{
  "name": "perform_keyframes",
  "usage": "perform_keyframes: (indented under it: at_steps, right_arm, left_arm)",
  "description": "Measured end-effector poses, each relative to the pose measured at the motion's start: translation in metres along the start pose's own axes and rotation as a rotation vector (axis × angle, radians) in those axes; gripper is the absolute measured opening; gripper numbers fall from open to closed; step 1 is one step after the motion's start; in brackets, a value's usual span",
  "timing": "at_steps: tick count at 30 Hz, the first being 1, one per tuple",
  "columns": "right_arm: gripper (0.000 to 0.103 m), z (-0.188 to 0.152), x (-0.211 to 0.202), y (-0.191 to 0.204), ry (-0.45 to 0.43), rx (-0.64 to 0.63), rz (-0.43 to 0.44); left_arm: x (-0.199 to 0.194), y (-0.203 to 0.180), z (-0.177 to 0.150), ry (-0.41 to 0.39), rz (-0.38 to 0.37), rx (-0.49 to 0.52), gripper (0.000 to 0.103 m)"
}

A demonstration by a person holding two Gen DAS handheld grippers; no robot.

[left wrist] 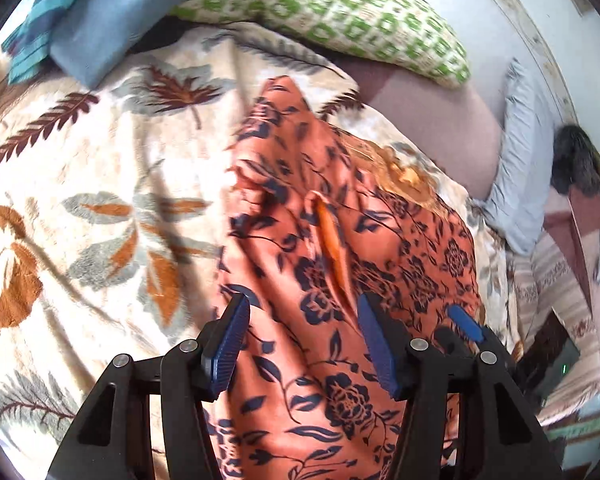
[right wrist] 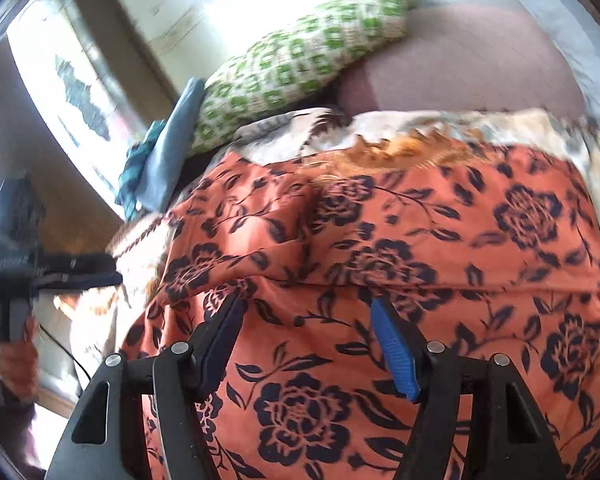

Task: Fold small clothes

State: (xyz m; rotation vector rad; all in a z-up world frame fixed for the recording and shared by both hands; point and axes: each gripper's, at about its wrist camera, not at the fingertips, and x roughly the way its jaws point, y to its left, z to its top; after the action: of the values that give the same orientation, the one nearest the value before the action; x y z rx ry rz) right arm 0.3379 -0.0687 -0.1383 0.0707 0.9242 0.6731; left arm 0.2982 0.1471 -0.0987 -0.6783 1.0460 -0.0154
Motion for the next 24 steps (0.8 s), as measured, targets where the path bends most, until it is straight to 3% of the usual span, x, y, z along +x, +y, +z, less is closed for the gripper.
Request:
perform_keyframes:
  at_steps: [5,9,11,12,13,14,16,19,22,24]
  right_arm:
    - [0.082,-0.010,0.027,0.095,-0.039,-0.478,-0.174]
    - [0.080,-0.028,0.065,0.133,-0.059,-0.813,-0.384]
    - [0.070,-0.028,0.083,0.139,-0.061,-0.892,-0.434]
    - [0.036,-0.023,0.089,0.137,-0.038,-0.887,-0.421]
    - [0.005,-0.015,0.092,0.131,0.004,-0.832,-0.376]
    - [0.005,-0.002,0.090,0.120,0.027,-0.724,-0.314]
    - [0.004,0.023,0.069,0.084,-0.022,-0.454,-0.214]
    - [0.004,0.045,0.035,-0.001,-0.090,-0.018,-0.131]
    - [0.005,0.039,0.018,-0.092,-0.097,0.321,-0.091]
    - [0.005,0.029,0.014,-0.130,-0.085,0.419,-0.118]
  left_arm:
    - [0.007,0.045,0.012,0.009,-0.076,-0.175,0.056]
    - [0.024,0.054,0.012,0.020,-0.124,-0.213,0.056]
    - [0.030,0.055,0.012,0.025,-0.139,-0.229,0.056]
    - [0.034,0.054,0.014,0.026,-0.153,-0.242,0.056]
    - [0.041,0.053,0.016,0.025,-0.165,-0.258,0.056]
    - [0.048,0.051,0.018,0.026,-0.175,-0.271,0.056]
    - [0.064,0.044,0.024,0.028,-0.193,-0.290,0.056]
    - [0.091,0.030,0.037,0.022,-0.193,-0.299,0.056]
    - [0.123,0.017,0.048,0.039,-0.128,-0.288,0.056]
    - [0.144,0.020,0.050,0.055,-0.069,-0.319,0.052]
